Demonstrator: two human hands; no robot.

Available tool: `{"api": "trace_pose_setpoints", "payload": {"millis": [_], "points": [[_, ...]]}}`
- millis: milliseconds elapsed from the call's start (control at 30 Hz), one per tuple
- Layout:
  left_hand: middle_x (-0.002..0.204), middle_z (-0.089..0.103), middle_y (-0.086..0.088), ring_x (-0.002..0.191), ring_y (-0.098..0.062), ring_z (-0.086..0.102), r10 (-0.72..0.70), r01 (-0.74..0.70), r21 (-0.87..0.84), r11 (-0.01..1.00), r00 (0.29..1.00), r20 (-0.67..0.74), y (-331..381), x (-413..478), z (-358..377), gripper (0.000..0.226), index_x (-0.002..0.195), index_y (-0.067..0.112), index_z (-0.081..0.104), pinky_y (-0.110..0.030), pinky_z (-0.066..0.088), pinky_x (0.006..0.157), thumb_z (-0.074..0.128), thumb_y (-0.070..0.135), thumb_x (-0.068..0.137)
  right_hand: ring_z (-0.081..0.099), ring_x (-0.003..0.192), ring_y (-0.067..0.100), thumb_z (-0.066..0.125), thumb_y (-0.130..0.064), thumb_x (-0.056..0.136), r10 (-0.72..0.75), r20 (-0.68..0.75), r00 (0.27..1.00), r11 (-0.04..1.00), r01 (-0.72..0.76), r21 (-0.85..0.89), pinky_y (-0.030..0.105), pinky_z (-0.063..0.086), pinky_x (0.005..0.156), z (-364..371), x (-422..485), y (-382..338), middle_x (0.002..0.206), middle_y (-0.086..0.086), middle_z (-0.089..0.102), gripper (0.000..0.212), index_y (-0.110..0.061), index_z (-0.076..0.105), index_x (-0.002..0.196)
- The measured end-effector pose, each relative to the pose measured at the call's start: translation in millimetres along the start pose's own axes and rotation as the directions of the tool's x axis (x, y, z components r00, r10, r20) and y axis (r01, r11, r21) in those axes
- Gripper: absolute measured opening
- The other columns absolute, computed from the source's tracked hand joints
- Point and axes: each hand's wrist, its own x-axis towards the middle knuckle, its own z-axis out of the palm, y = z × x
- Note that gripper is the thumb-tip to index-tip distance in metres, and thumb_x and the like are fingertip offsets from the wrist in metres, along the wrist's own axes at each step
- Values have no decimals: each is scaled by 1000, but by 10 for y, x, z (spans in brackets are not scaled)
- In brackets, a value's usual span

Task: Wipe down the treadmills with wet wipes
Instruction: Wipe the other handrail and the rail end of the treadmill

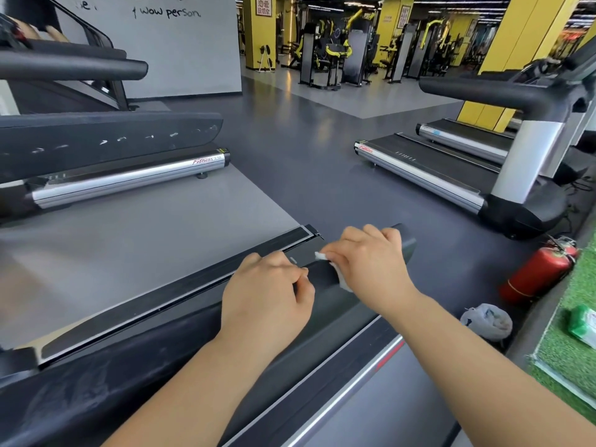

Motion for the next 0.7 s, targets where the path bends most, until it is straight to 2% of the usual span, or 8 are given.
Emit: {"api": "trace_pose_setpoints", "payload": {"millis": [100,200,300,400,467,533,633,700], "points": [[69,67,15,54,-12,44,-8,8,3,1000,1000,23,1,-23,-23,22,68,30,77,-17,31,51,55,27,71,44,47,22,63,-20,72,13,49,999,996,-8,-87,33,25,67,40,27,177,56,-6,50,20,-35,70,61],[79,69,14,63,-12,41,-70,73,-50,996,996,57,9,-39,-37,29,77,29,78,-17,30,58,49,28,76,45,48,24,75,-7,67,102,92,991,990,-92,-110,33,24,67,93,-20,388,57,-3,49,26,-32,70,63],[72,67,13,58,-14,46,-63,64,-10,998,997,39,18,-11,-37,29,69,29,76,-19,33,52,48,28,75,49,53,24,58,-21,85,209,-46,977,977,-207,43,30,21,69,22,-91,370,64,-3,52,21,-30,75,78],[64,62,11,58,-17,53,-63,60,50,997,995,77,94,74,-48,38,63,28,73,-24,38,43,39,31,78,48,55,22,54,-27,88,114,-150,982,979,-85,185,32,30,66,-27,-158,23,65,-4,51,20,-30,74,86],[74,64,6,68,-20,55,-48,40,56,998,987,153,167,111,-10,38,75,22,75,-27,40,49,39,30,80,47,57,21,60,-23,88,49,-186,981,986,-18,166,35,32,67,39,-258,-112,64,-5,50,13,-31,70,90],[79,65,5,71,-21,56,-14,5,43,999,980,199,238,126,28,32,81,18,75,-25,38,52,44,26,79,46,57,20,62,-21,90,56,-238,970,983,-12,184,35,32,67,103,-337,-63,64,-5,51,13,-33,63,96],[70,62,10,61,-16,54,20,-38,96,995,982,187,295,142,82,33,68,21,74,-19,33,46,43,26,79,43,60,19,48,-25,99,54,-286,957,984,-2,177,34,31,68,131,-378,161,63,-5,53,11,-33,56,97],[85,62,11,76,-16,53,-9,-31,182,983,977,212,358,170,43,40,83,25,73,-21,34,53,34,26,89,41,62,18,42,-27,101,64,-286,956,991,-26,135,34,29,69,154,-403,362,63,-5,53,15,-34,56,97]]}}
